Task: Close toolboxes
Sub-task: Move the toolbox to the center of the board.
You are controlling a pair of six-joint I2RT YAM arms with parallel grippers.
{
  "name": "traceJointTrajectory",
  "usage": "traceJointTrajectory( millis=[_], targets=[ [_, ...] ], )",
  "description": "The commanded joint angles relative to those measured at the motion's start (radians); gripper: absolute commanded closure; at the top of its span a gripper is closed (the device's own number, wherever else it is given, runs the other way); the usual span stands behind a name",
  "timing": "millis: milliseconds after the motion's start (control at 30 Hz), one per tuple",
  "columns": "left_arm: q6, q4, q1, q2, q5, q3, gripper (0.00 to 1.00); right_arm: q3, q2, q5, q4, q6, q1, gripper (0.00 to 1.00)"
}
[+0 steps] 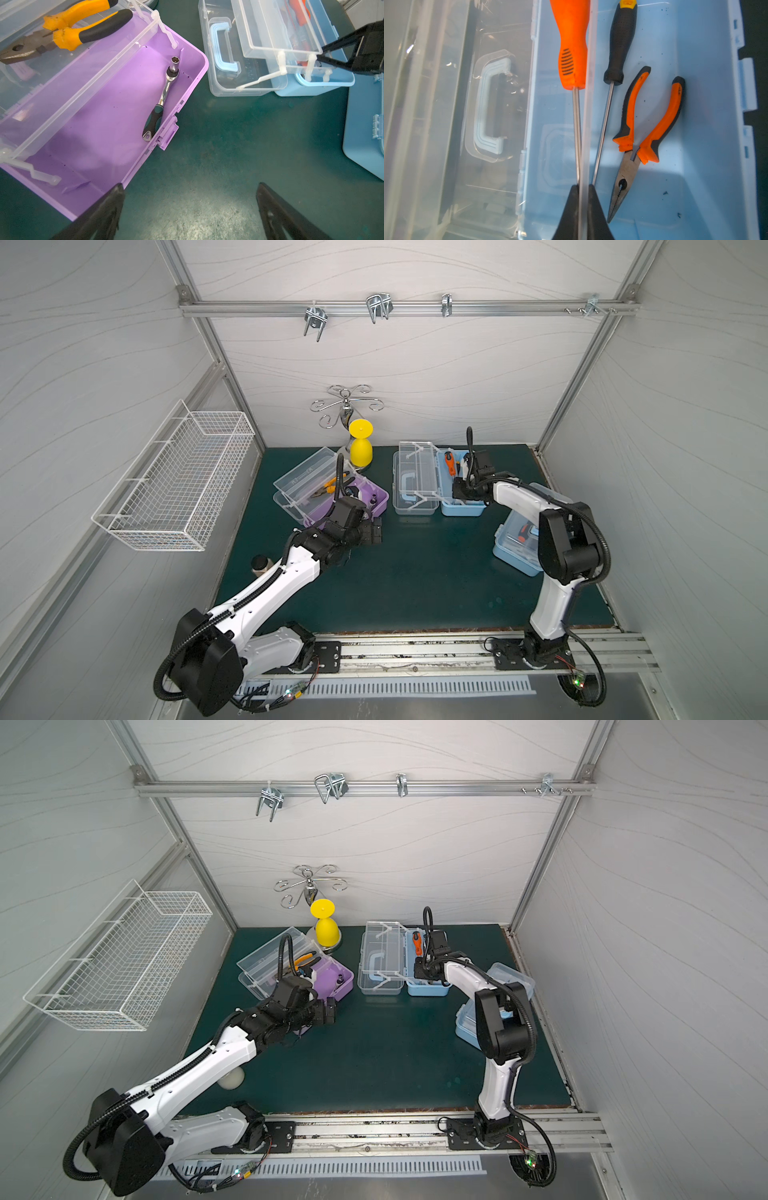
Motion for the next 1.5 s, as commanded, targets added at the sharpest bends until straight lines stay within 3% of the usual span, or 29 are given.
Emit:
traceJointTrajectory(
  millis=[0, 367, 1033, 1467],
  targets=[
    [-0.018, 0.019, 0.005, -0.019, 0.000, 0.001, 0.01, -0.092, -0.048, -0.026, -0.106, 0.024, 0.014, 0.99],
    [-0.034, 0.026, 0.006, -0.014, 0.017, 0.000, 0.01, -0.239, -0.159, -0.118, -0.085, 0.059, 0.103, 0.97],
    [-0.042, 0.044, 0.006, 0.009, 0.053, -0.010, 0.01, -0.459, -0.376, 0.019, -0.208, 0.225, 0.244, 0.97],
    [-0.051, 0.090, 0.007, 0.048, 0.095, 0.004, 0.01, -0.604, -0.485, 0.025, -0.244, 0.319, 0.419, 0.94]
  ],
)
